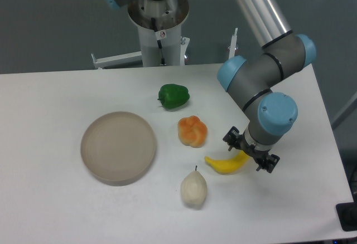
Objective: Pick up the banana from the table
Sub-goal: 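Move the gripper over the yellow banana and lower it around the banana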
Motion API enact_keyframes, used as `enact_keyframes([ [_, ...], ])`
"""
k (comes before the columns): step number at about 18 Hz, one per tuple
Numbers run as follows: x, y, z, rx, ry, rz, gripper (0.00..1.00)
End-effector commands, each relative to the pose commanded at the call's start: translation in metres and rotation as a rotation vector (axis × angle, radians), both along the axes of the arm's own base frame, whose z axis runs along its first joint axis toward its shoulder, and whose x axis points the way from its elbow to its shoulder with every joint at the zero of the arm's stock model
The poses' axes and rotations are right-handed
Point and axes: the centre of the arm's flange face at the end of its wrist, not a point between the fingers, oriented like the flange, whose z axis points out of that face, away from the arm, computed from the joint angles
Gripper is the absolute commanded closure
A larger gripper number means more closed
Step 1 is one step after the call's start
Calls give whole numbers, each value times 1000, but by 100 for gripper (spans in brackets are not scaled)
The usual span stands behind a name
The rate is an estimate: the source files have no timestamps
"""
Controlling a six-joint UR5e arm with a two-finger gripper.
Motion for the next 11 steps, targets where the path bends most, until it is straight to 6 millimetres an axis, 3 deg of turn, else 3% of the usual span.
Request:
enact_keyframes([
  [6, 14, -8, -25, -36, -38, -6, 0],
  [11, 18, 4, -42, -27, -15, 24, 3],
])
